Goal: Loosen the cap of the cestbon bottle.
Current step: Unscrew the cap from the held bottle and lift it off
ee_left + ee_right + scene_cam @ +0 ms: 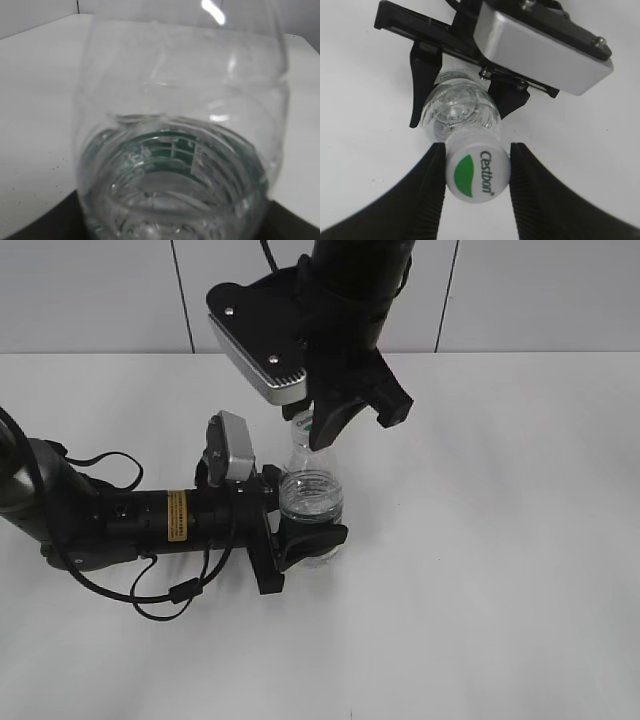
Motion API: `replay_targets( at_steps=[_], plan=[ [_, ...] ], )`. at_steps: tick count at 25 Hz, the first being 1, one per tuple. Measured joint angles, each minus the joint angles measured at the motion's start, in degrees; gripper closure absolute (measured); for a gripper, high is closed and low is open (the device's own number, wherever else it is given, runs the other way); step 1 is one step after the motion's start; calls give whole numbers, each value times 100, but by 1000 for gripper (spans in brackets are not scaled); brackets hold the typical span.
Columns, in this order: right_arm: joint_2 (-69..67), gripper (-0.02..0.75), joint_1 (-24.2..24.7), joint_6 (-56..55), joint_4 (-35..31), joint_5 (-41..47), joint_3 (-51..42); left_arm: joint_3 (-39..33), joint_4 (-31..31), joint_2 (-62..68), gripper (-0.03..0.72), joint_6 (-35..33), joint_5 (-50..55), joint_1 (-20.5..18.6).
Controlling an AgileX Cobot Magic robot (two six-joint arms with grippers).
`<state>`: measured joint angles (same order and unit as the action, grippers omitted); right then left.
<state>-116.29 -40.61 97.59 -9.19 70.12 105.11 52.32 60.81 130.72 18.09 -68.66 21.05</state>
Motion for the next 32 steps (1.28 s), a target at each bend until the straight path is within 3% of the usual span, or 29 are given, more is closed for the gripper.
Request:
replay_targets(
  at_steps=[6, 15, 20, 27, 32],
  plan=[
    [5, 442, -8, 255, 77, 0, 0, 0, 0, 0, 276, 0, 0, 0],
    [6, 441, -45, -732, 169, 5, 0, 0, 0, 0, 276, 0, 0, 0],
    [6, 281, -45, -1507, 214, -2, 22, 0, 0, 0, 276, 40, 0, 0],
    [163, 238, -45, -3377, 220, -2, 274, 0, 0, 0, 276, 57, -6, 0],
    [440, 237, -45, -6065, 158, -2, 287, 0, 5, 0, 276, 61, -6, 0]
  ],
)
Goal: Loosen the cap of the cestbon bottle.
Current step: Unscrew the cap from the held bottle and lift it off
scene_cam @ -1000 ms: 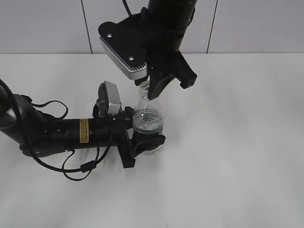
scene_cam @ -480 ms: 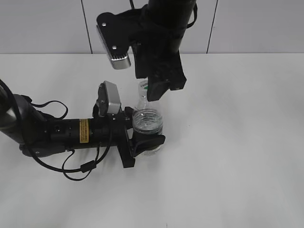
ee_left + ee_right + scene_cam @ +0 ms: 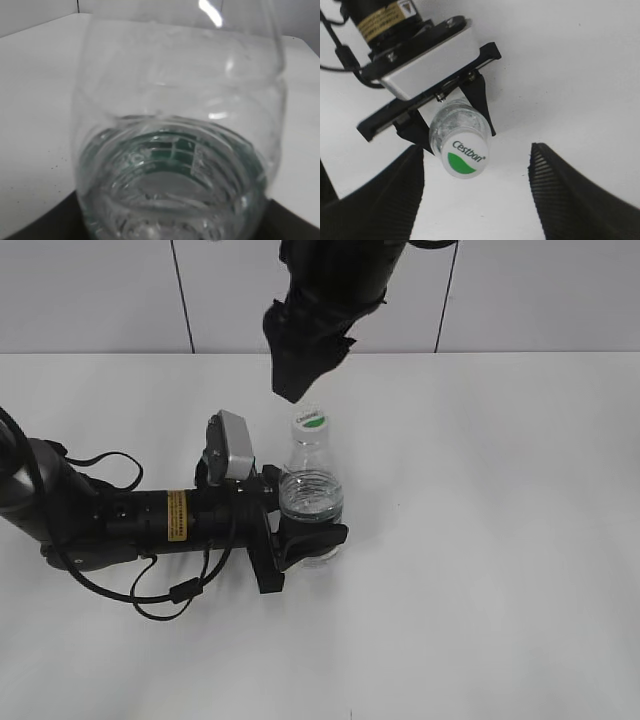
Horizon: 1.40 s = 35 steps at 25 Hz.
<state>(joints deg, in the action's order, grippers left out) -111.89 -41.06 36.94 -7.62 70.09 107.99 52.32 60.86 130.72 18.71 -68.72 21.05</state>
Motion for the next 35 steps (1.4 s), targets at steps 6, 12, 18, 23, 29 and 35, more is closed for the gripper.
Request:
replay_targets(
  at_steps=[6, 12, 18, 23, 29, 35],
  plan=[
    [74, 237, -2, -2534, -291, 0, 9, 0, 37, 0, 276, 6, 0, 0],
    [68, 237, -6, -3694, -264, 0, 9, 0, 53, 0, 276, 6, -5, 0],
    [-50, 237, -6, -3983, -174, 0, -190, 0, 75, 0, 276, 6, -10, 0],
    [-57, 237, -6, -4091, -30, 0, -458, 0, 83, 0, 276, 6, -16, 0],
    [-62, 237, -6, -4108, 68, 0, -466, 0, 89, 0, 276, 6, -16, 0],
    [-265, 237, -6, -4116, 70, 0, -466, 0, 97, 0, 276, 6, -16, 0]
  ],
)
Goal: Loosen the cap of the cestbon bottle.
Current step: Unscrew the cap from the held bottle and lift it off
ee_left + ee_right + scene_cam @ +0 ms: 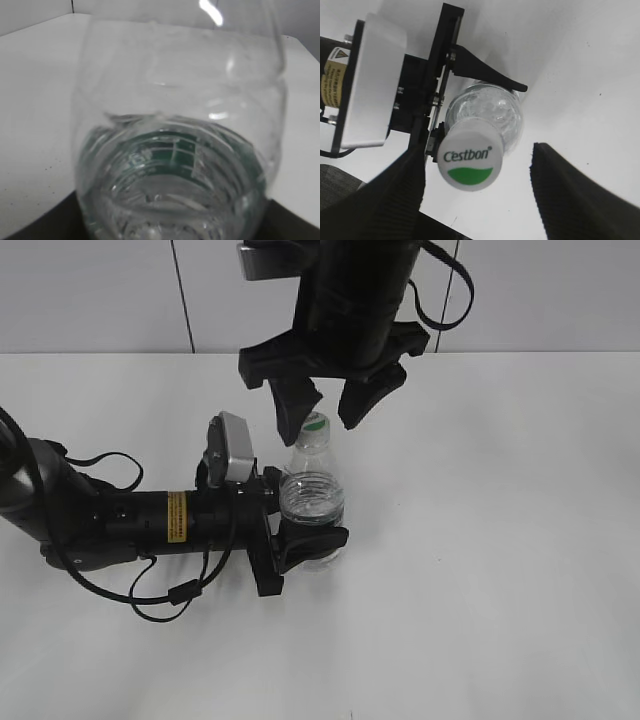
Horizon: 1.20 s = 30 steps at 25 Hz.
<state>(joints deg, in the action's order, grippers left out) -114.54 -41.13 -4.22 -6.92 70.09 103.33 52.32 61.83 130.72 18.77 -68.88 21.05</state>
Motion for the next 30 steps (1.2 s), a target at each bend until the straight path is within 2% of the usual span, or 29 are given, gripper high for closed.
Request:
replay_targets(
  at_steps=[9, 12, 17, 24, 30],
  plan=[
    [-35, 254, 0, 0, 12, 0, 0, 0, 27, 0, 276, 0, 0, 0],
    [-35, 305, 0, 27, 12, 0, 0, 0, 39, 0, 276, 0, 0, 0],
    [-35, 446, -6, 176, -23, 0, 0, 0, 44, 0, 276, 0, 0, 0],
    [-35, 445, -6, 567, -18, 0, 0, 0, 44, 0, 276, 0, -6, 0],
    [-35, 445, -6, 1437, -36, 0, 0, 0, 51, 0, 276, 0, -6, 0]
  ],
)
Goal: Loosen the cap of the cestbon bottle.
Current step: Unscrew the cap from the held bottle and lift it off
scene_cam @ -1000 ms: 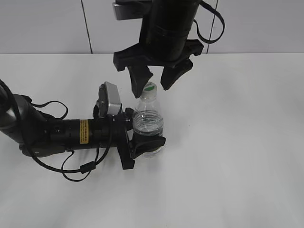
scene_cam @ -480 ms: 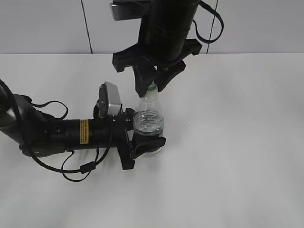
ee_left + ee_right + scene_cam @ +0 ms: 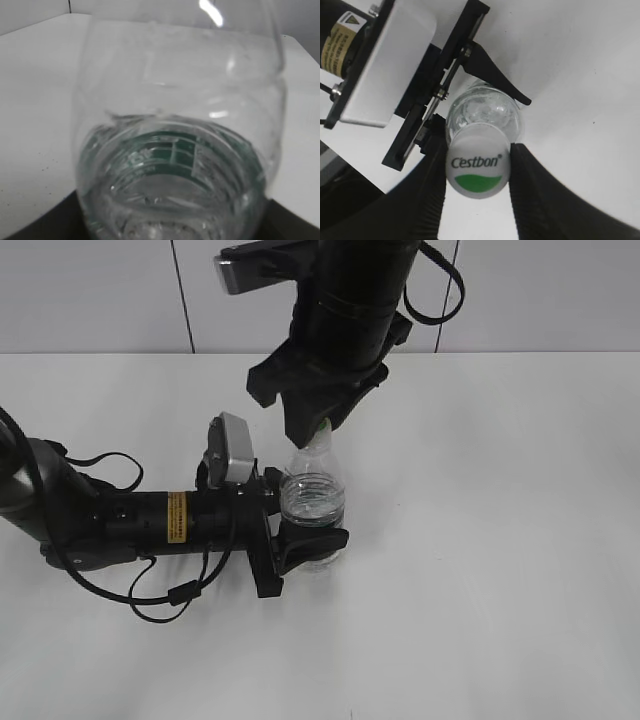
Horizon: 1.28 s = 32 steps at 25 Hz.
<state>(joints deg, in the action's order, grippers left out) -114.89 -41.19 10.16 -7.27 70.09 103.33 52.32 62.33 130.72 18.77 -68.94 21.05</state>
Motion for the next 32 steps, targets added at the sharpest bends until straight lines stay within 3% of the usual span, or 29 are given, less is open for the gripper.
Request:
replay_targets(
  at_steps=[12, 32],
  plan=[
    [0, 445, 0, 2974, -34, 0, 0, 0, 33, 0, 276, -28, 0, 0],
    [5, 445, 0, 5960, -42, 0, 0, 0, 49, 0, 276, -47, 0, 0]
  ],
)
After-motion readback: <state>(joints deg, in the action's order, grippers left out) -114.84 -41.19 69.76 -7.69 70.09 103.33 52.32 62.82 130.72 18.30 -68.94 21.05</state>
